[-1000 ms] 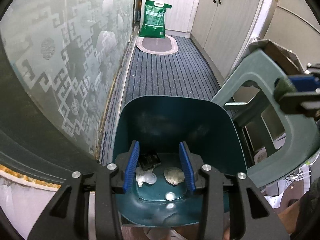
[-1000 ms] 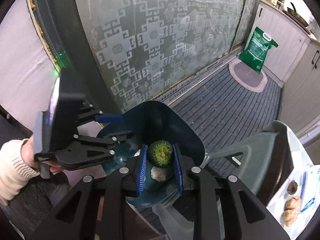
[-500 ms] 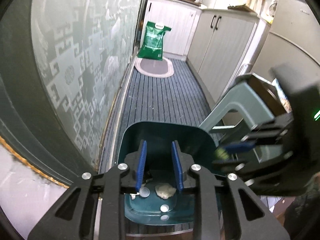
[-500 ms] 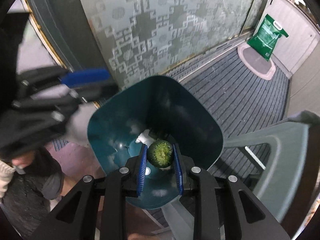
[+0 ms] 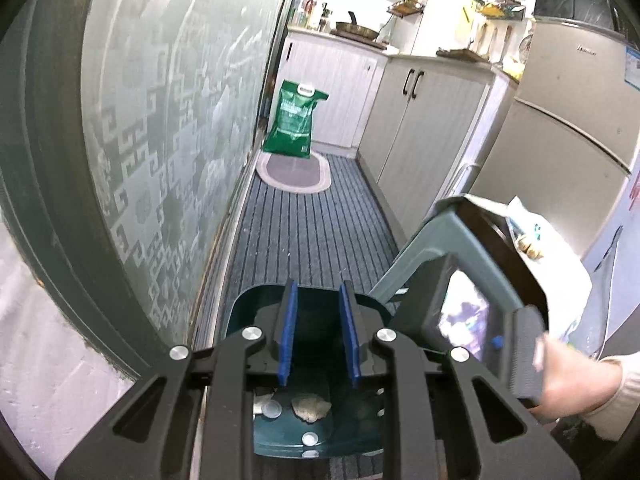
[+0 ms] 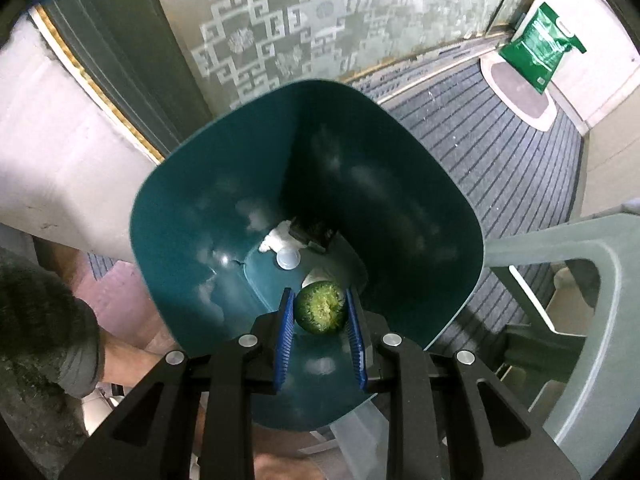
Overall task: Collect trash
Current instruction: 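Carry lid and green fruit over the teal bin and release both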
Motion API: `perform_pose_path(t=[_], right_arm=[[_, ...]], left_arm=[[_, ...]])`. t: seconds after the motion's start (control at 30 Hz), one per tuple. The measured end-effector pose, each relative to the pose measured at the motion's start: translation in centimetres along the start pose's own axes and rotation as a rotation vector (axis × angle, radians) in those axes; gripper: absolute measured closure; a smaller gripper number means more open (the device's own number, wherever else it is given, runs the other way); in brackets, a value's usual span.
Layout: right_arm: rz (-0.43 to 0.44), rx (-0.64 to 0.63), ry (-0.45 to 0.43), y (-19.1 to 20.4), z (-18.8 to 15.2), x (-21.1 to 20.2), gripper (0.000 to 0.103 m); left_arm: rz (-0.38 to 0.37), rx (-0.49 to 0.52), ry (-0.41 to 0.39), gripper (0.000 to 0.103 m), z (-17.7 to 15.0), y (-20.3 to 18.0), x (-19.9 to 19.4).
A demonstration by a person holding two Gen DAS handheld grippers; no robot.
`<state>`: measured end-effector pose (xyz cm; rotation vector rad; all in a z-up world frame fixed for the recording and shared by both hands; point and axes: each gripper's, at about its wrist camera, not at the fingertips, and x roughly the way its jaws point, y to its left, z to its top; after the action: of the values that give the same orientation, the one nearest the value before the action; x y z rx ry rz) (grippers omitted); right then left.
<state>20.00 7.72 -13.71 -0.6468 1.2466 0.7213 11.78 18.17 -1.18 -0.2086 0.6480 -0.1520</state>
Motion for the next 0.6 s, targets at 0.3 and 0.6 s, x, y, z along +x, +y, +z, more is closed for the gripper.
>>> perform_pose_path(t=[0.3,0.6], right_arm=[[-0.046,-0.002,0.061,0.0,-0.7,2.6,0.076],[-0.025,-0.007,0.044,0.3,-1.0,1.7,0.066]], left_arm=[[-0.026,0.007,-0.067,0.080,1.0,-1.2,-1.5],[-0.020,-0.001,-0.088,0.081,1.4,-1.3,-1.6]])
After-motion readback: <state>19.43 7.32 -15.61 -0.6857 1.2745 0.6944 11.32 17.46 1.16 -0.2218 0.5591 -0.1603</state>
